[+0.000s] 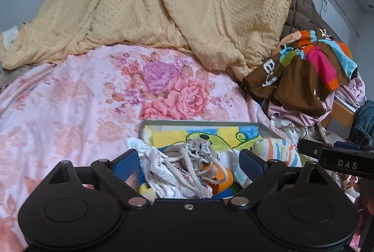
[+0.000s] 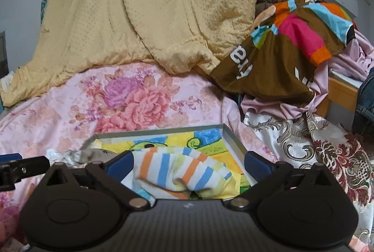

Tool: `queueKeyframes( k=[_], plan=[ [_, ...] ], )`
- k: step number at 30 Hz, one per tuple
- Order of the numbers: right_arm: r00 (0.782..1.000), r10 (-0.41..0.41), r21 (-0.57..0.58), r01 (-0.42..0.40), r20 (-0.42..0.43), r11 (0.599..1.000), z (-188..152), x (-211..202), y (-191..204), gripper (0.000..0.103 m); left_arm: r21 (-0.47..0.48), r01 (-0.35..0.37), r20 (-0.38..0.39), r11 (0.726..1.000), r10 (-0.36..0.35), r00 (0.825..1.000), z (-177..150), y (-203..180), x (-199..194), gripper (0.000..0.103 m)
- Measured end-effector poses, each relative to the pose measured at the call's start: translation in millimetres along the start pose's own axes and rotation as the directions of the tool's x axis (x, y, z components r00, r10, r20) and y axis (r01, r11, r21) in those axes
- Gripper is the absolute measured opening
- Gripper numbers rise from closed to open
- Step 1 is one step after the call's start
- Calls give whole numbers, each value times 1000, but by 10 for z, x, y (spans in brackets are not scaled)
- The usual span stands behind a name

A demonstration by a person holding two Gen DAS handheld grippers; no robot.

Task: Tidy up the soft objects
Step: 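Withdraw both open tools from the tray back toward the pile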

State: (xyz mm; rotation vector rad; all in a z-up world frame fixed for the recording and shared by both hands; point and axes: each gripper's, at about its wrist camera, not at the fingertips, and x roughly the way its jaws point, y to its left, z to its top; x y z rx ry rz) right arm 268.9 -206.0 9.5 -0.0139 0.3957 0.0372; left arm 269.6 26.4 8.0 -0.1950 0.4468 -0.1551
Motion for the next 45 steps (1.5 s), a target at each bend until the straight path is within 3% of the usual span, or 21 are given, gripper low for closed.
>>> queueKeyframes(
  k=[5,21,29,34,40,45],
  plan=[
    [999,31,-8,-31,24,999,10,-269,59,103,24,-30,34,999,29,999,23,-16,-305,101],
    [988,116,-58,-110,101,992,-140,-992,223,103,83,-82,66,993,77,995,-71,-45,-1135,102],
    [989,129,-85,-123,68,989,-204,-1174,350,103,91,-137,-7,986,139,990,-154,-78,-1340,102],
    [991,136,-127,-137,-13,982,-326,-1284,443,103,113,-166,-80,980,176,981,-291,-59,-1486,102],
    [980,159,-209,-181,-118,961,-577,-1349,542,103,144,-131,-213,981,160,964,-457,19,-1507,102],
    [976,154,-236,-188,-155,953,-663,-1363,577,103,144,-94,-261,985,130,957,-545,54,-1485,102]
  ],
)
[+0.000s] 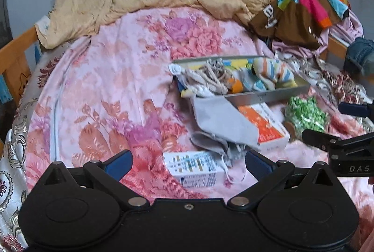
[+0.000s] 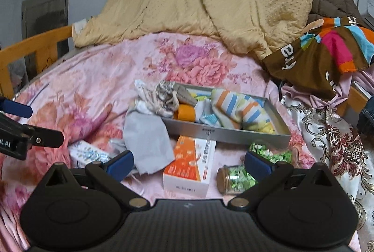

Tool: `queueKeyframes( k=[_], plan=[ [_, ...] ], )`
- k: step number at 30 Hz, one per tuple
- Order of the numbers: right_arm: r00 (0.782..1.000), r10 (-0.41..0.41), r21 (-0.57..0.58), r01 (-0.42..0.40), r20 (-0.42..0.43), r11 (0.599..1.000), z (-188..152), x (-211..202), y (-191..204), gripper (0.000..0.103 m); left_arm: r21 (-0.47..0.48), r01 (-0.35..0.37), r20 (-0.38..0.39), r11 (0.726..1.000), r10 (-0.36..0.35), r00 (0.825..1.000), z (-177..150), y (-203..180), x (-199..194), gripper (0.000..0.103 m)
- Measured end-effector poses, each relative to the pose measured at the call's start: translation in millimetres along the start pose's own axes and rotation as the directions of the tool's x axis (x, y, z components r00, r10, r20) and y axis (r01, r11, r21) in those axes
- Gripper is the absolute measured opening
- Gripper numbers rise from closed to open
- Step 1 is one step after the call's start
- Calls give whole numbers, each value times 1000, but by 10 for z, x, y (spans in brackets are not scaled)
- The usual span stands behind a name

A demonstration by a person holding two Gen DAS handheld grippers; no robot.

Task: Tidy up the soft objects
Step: 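Withdraw both open tools from the tray back toward the pile, then move left tool to the grey face mask while right tool approaches the light grey cloth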

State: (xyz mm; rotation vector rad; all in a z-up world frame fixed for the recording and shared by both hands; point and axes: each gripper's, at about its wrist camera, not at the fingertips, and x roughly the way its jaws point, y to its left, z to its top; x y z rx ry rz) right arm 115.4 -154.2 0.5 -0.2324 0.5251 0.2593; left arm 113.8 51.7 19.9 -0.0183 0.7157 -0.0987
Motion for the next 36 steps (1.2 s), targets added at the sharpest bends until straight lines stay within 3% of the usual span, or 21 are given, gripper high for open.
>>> queueKeyframes(
  k=[12,21,36],
  plan=[
    [997,5,7,-4,-76,1000,-156,189,-101,103,59,-9,-94,998,15,995,-64,-47,341,102],
    [994,1,-16,-2,-111,1000,-262,421,-124,103,154,15,-109,988,2,994,-84,-172,533,102],
    [997,68,-9,-68,-34,998,-96,823,-141,103,258,61,-117,964,-32,993,-28,-286,801,102]
  ],
)
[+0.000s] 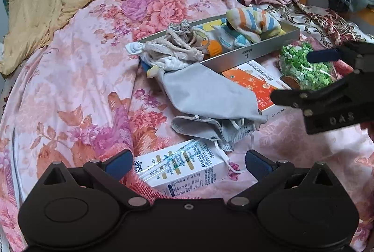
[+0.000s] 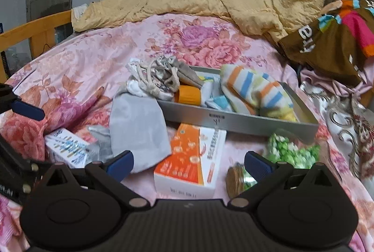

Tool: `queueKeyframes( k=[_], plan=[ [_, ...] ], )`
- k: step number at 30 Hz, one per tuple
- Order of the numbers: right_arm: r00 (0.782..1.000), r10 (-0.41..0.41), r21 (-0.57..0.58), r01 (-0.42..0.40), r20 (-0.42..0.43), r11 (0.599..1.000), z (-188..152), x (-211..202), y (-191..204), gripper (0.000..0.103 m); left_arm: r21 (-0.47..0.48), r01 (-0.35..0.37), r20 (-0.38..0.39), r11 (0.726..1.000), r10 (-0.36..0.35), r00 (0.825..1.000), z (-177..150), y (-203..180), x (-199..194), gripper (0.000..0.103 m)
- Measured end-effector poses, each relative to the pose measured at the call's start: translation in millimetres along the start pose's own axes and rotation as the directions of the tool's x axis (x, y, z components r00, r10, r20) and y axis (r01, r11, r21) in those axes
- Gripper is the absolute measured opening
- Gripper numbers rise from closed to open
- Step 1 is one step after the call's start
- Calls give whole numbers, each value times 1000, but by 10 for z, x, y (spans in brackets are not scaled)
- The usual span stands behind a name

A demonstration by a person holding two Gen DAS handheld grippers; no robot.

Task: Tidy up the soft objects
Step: 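Move left tool to the grey face mask while right tool approaches the light grey cloth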

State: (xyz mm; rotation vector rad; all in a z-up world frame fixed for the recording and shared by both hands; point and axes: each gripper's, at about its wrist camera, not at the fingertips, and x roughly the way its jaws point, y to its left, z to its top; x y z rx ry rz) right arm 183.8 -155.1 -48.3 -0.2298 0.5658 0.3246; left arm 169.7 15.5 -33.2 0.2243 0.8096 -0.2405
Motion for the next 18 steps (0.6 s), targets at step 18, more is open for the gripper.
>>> queueKeyframes(
  k=[18],
  plan=[
    [994,107,32,-107,-5,994,194,430,-29,102,21,95,-2,995,-95,995,42,77,311,102]
  ],
)
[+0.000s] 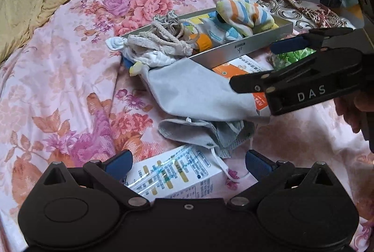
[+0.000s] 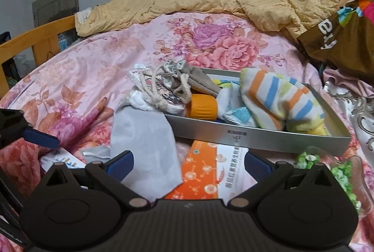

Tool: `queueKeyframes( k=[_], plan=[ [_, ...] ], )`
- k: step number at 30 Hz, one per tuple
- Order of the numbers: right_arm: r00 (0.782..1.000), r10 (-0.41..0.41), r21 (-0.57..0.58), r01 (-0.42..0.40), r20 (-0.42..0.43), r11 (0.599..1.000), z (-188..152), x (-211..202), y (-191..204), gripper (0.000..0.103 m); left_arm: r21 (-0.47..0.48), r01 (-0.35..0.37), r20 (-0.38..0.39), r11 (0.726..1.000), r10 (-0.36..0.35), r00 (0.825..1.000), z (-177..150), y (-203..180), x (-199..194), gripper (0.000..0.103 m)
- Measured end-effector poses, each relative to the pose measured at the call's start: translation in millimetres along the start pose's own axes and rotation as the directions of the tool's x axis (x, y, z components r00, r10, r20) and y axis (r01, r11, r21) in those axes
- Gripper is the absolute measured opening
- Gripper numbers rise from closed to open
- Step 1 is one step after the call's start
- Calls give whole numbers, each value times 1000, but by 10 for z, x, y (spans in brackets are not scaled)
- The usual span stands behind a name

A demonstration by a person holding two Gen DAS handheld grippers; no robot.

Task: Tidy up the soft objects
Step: 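Move left tool to the grey face mask while right tool approaches the light grey cloth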

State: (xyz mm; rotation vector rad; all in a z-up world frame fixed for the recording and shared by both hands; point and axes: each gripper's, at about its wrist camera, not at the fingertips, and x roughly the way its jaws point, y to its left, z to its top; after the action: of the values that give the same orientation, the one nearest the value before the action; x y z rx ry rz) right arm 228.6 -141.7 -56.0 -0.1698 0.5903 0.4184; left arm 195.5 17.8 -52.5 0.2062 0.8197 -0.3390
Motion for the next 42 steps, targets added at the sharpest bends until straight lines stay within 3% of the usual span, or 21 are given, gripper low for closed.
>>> queueKeyframes(
  k=[9,16,23,30,39,42],
  plan=[
    [999,43,0,-43,-29,999,34,173,28,99,29,33,20,999,-34,999,11,43,110,99],
    [999,20,13,-20,-32,1000,49,236,18,91,-103,68,16,992,-67,998,20,244,132,87],
    [999,20,12,-19,-44,1000,43,278,6,86,-301,131,32,945,-127,991,1,527,186,79],
    [997,63,-44,-64,-42,997,5,247,113,83,-390,194,62,900,-185,981,-23,660,277,61],
    [995,76,-74,-80,-61,994,-11,259,170,78,-423,284,90,861,-272,958,-7,677,313,65],
    [995,70,-90,-76,-72,993,-37,268,186,75,-458,319,106,830,-305,946,-12,716,299,70]
  ],
)
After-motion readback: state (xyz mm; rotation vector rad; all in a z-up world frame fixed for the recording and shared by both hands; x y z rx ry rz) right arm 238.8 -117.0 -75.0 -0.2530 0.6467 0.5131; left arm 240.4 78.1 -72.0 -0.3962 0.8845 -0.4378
